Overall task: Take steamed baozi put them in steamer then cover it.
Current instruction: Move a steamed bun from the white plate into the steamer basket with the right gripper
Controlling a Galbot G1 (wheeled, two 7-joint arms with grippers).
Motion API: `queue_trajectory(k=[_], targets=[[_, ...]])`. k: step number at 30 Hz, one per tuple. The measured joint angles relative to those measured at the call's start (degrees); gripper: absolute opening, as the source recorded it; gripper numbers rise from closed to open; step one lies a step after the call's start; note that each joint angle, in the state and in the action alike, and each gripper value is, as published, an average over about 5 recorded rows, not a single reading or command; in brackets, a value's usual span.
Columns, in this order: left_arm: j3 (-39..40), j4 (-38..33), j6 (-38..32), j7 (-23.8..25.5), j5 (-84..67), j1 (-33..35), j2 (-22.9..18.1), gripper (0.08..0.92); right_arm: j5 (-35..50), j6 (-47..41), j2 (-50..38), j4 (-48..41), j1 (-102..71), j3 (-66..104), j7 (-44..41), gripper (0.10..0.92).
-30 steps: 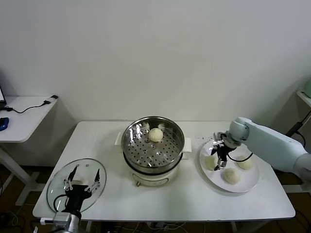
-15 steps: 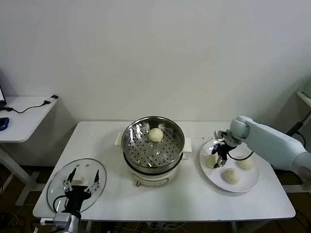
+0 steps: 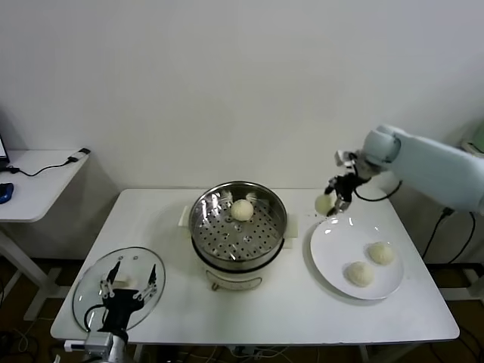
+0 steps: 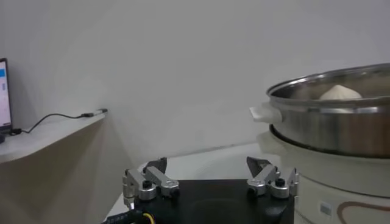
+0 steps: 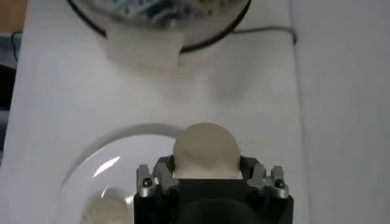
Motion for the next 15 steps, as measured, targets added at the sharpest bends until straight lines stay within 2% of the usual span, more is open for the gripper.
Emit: queue_trajectory(k=[6,15], targets=[[0.61,-0.4,0.32,-1.32,0.13,0.25,0.13,0.823,7.51,-2.04,6.09,1.66,5.05,-3.33,2.01,0.681],[1.08,-1.61,0.47,-1.72,0.9,0.4,0.32,0.823,12.9,-5.05,16.23,2.03,5.14,-4.37,6.73,0.685]])
